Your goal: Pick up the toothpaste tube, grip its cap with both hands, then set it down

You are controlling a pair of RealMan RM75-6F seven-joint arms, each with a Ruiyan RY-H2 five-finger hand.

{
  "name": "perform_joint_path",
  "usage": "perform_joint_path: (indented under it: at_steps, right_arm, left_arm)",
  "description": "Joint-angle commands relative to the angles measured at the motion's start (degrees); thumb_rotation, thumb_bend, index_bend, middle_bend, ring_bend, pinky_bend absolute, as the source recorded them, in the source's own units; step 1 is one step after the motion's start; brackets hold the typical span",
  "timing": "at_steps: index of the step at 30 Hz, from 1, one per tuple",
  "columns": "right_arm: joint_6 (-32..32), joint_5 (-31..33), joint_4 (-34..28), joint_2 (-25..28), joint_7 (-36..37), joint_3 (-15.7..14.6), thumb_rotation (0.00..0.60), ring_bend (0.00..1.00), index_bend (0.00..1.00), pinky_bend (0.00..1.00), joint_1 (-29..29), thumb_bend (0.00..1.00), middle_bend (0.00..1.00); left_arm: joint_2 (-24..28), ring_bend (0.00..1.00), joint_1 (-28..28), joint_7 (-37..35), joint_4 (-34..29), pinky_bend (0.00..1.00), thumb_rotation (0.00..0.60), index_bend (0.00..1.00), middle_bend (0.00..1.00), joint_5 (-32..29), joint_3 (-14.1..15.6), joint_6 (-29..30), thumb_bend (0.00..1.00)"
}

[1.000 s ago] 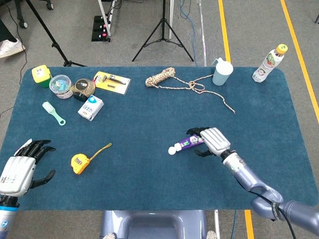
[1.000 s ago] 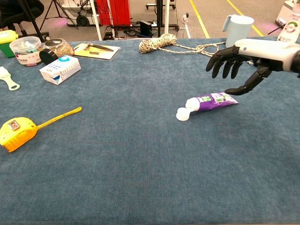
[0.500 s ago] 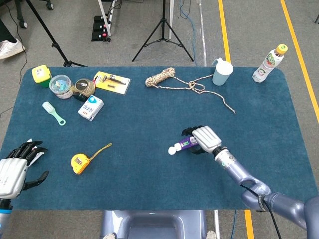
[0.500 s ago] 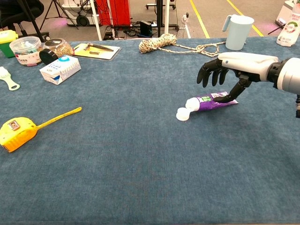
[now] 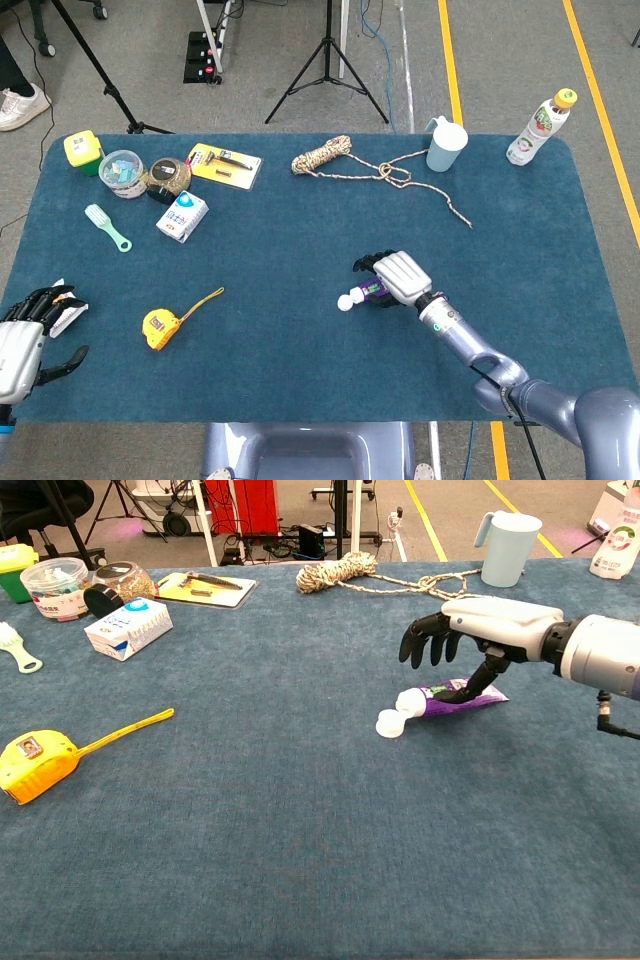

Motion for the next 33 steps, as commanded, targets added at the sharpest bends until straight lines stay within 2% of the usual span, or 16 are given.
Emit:
perform_joint_path:
  at_steps: [1,17,33]
  right_arm:
    - [0.31,-0.61,1.62,-1.07,0.85,-0.66,0.6,0.38,0.31,0.35,0.64,0.35,0.35]
    - [1.07,-1.86,8.8,-3.47,3.57,-3.87,0.6,0.4,0.35,0.36,1.48,0.35,0.37]
    - [1.19,-1.09,10.38,-4.19,3.86,-4.93,0.6,0.42,0.35,0.38,1.19,0.35,0.38]
  left_arm:
    - [0.19,0.15,0.19,0.08,-0.19,0.25,0.6,0.28,0.2,0.02,0.04,0.25,0.24]
    - [1.08,0.15,0.99,-0.07,-1.09,0.25,0.6,0.28,0.2,0.43,0.26,1.15,0.24]
    - [0.96,0.15,0.93,0.26,-1.45,0.25,0.6,0.28,0.2,0.67,0.07,1.11,0.24]
